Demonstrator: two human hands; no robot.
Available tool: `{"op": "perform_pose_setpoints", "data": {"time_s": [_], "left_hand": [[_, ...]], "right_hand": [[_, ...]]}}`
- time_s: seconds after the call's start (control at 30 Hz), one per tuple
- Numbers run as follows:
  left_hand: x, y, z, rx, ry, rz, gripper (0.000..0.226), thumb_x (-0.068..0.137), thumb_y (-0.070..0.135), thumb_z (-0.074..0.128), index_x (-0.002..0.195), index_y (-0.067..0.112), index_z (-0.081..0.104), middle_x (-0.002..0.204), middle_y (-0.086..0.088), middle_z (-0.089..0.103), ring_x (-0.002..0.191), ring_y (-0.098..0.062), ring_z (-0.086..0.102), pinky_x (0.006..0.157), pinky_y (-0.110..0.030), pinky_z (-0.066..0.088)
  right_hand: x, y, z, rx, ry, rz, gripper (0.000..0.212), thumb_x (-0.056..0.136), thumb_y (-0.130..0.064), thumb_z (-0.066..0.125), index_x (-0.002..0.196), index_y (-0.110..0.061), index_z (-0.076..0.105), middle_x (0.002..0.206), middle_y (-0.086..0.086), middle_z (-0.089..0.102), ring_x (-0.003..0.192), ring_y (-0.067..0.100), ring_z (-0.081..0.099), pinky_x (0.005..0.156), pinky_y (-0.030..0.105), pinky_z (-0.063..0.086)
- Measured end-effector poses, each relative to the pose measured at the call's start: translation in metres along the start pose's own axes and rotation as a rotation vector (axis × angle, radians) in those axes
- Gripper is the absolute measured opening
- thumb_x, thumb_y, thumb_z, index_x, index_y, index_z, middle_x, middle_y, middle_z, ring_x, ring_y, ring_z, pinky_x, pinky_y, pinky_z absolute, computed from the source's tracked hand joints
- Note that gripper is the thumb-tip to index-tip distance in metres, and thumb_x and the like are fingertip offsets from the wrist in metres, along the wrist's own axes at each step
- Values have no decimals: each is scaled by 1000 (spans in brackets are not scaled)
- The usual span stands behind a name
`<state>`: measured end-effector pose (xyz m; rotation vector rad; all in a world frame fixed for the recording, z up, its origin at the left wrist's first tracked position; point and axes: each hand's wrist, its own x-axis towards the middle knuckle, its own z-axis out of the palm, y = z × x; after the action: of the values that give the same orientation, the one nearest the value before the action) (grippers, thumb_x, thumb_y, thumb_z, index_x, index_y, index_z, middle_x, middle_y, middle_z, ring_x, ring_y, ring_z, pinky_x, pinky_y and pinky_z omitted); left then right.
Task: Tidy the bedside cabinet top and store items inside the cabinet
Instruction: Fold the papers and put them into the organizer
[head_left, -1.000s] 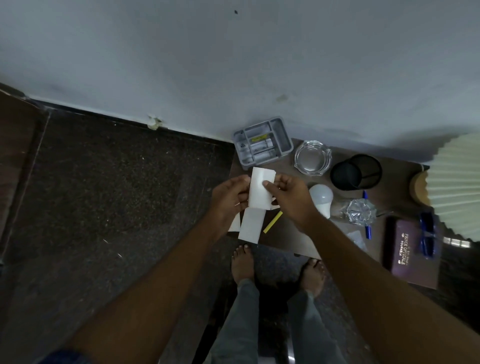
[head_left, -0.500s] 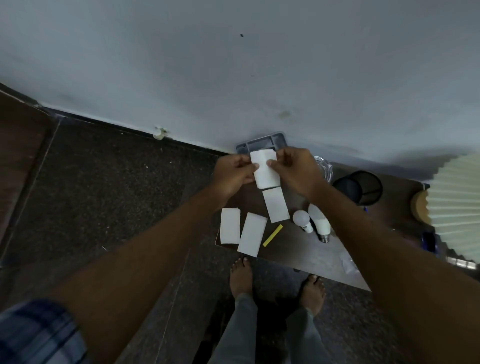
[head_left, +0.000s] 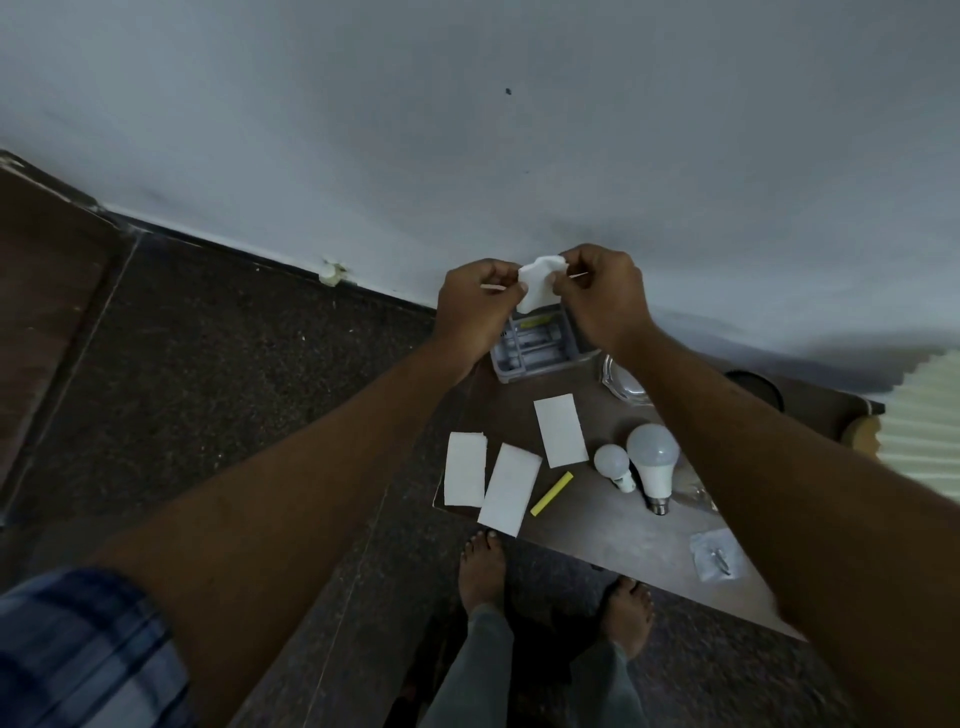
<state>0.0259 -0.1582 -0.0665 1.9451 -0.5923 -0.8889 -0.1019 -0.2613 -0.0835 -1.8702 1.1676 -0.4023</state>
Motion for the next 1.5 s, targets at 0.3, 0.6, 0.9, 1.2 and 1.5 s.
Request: {"op": "perform_pose_setpoints", "data": {"time_s": [0.3, 0.6, 0.9, 1.2, 1.5], "left_hand": [[7, -11, 2, 61, 13, 16, 24, 89, 7, 74, 112, 10, 75, 108, -3, 73, 80, -16, 74, 74, -33, 65], [0, -33, -5, -21, 81, -60, 31, 90, 3, 71, 120, 9, 71, 120, -9, 69, 109, -26, 69, 89, -42, 61], [-48, -93, -24, -94, 188, -214, 24, 91, 3, 69, 112, 15, 71, 94, 11, 69, 85, -5, 66, 69, -18, 54], [-99, -170, -31, 133, 52, -509, 23, 92, 18, 71, 114, 23, 70, 112, -2, 70, 87, -8, 62, 63, -22, 47], [-99, -181, -32, 121, -23, -610, 32, 93, 15, 72, 124, 7, 68, 125, -14, 70, 109, -30, 69, 77, -39, 58]], "right_hand": [[9, 13, 12, -8, -57, 55, 17, 92, -14, 68, 109, -13, 71, 98, -4, 66, 88, 12, 61, 70, 6, 43], [-16, 27, 11, 84, 14, 52, 36, 88, -18, 75, 123, -20, 66, 119, -3, 69, 92, 13, 68, 88, 22, 56], [-73, 28, 22, 241, 78, 79, 13, 90, -21, 73, 100, -22, 65, 97, 0, 72, 86, 14, 71, 77, 30, 61], [-147, 43, 77, 84, -167, 213, 18, 87, -30, 77, 103, -24, 71, 91, -12, 71, 83, 3, 66, 77, 25, 56], [-167, 56, 119, -308, -324, 121, 39, 89, -43, 70, 123, -24, 68, 116, -3, 70, 100, 17, 65, 88, 33, 57]]}}
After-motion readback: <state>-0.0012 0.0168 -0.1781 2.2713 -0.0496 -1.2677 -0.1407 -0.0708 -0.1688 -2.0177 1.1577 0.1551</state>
